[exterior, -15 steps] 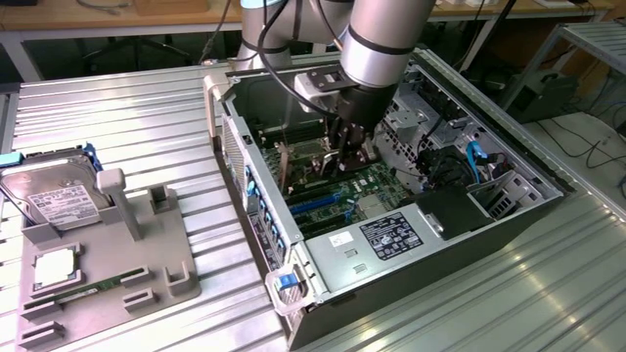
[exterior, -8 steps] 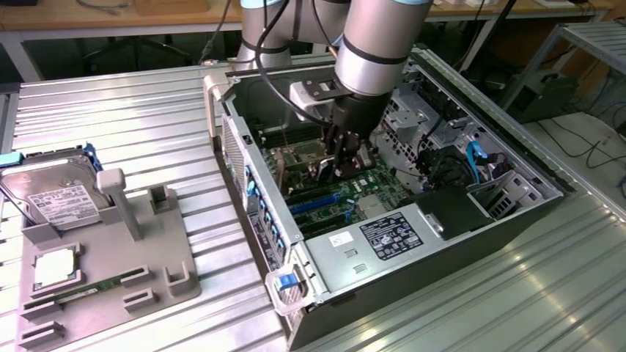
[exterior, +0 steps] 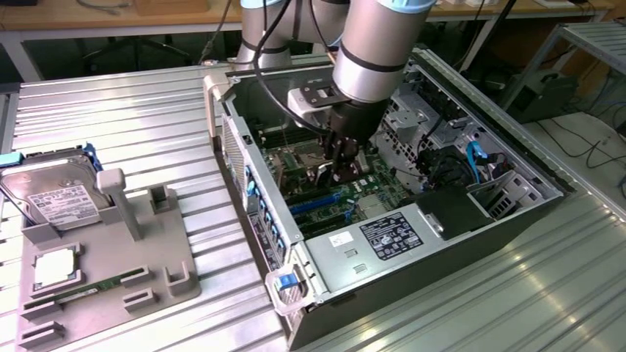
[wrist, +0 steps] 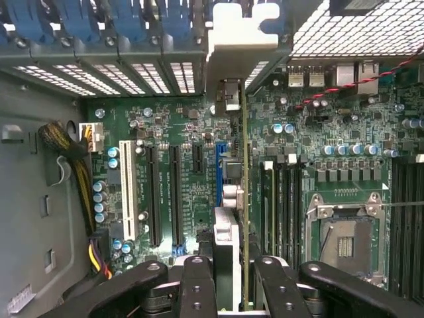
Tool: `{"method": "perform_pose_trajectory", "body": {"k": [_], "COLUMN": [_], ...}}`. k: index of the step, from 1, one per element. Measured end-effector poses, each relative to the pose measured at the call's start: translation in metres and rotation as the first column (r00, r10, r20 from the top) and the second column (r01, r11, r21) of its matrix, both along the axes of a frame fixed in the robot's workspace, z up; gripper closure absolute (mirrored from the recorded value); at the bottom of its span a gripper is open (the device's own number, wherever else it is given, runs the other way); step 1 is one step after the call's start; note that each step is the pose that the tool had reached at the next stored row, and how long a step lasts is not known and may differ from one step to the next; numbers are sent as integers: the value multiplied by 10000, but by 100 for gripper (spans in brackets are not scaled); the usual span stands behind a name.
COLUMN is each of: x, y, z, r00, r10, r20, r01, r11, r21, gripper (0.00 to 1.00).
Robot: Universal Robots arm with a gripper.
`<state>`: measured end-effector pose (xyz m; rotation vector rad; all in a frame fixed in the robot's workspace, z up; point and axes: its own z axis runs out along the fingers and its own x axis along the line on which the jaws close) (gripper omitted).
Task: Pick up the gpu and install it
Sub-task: 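Insert the gpu into the slot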
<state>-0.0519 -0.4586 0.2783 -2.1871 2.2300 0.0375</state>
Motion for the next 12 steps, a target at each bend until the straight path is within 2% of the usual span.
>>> {"method": "perform_pose_trajectory", "body": {"k": [4, 12], "x": [-1, -47], "y": [-24, -25], "z": [-38, -97], "r00": [10000, 10000], "r10": [-1, 0], "r20": [-8, -39], "r01": [1, 0], "r11": [10000, 10000], "r21": [2, 0], "gripper": [72, 72]}}
